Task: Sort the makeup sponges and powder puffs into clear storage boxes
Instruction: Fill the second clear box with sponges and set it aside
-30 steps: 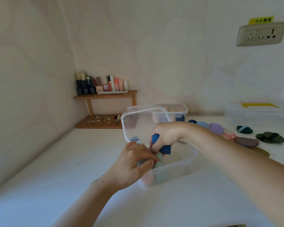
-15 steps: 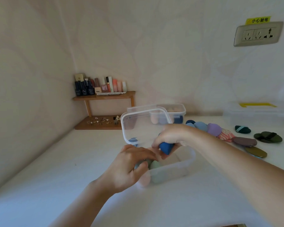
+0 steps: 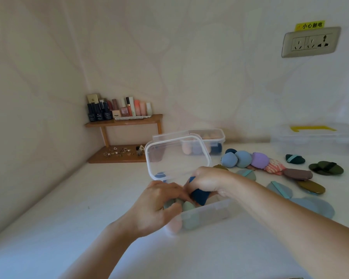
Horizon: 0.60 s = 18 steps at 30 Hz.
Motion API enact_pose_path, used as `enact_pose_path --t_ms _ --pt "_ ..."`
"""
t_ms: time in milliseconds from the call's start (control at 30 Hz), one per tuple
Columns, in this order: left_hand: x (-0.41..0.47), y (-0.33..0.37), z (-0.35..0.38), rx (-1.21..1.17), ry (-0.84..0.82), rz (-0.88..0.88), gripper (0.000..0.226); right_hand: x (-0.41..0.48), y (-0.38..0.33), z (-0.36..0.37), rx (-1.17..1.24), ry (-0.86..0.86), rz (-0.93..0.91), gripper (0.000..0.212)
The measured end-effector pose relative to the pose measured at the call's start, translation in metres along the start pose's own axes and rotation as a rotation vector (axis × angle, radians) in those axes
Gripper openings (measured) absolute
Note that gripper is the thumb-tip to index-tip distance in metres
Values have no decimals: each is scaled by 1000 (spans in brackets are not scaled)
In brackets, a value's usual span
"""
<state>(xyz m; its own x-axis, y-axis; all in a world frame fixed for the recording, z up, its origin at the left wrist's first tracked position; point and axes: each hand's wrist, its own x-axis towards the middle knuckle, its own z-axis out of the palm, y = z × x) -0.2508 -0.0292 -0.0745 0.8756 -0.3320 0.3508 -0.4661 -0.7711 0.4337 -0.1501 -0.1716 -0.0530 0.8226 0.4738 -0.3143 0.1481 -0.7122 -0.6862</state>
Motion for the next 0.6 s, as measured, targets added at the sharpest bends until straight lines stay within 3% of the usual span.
enact_pose_path --t_ms 100,200,300,400,600 --pt "-1 -6 3 74 15 -29 41 -2 -3 -6 -74 -54 -62 30" --pt "1 -6 2 109 -21 -20 40 -6 -8 -13 -313 -35 -115 27" --pt "4 -3 0 146 -44 3 40 -17 -10 -24 -492 188 -167 43" --pt "4 -1 0 142 -52 -5 44 -22 -5 -34 -462 361 -311 55" --pt "5 -2 1 153 -75 -36 47 -20 5 -25 -374 337 -463 36"
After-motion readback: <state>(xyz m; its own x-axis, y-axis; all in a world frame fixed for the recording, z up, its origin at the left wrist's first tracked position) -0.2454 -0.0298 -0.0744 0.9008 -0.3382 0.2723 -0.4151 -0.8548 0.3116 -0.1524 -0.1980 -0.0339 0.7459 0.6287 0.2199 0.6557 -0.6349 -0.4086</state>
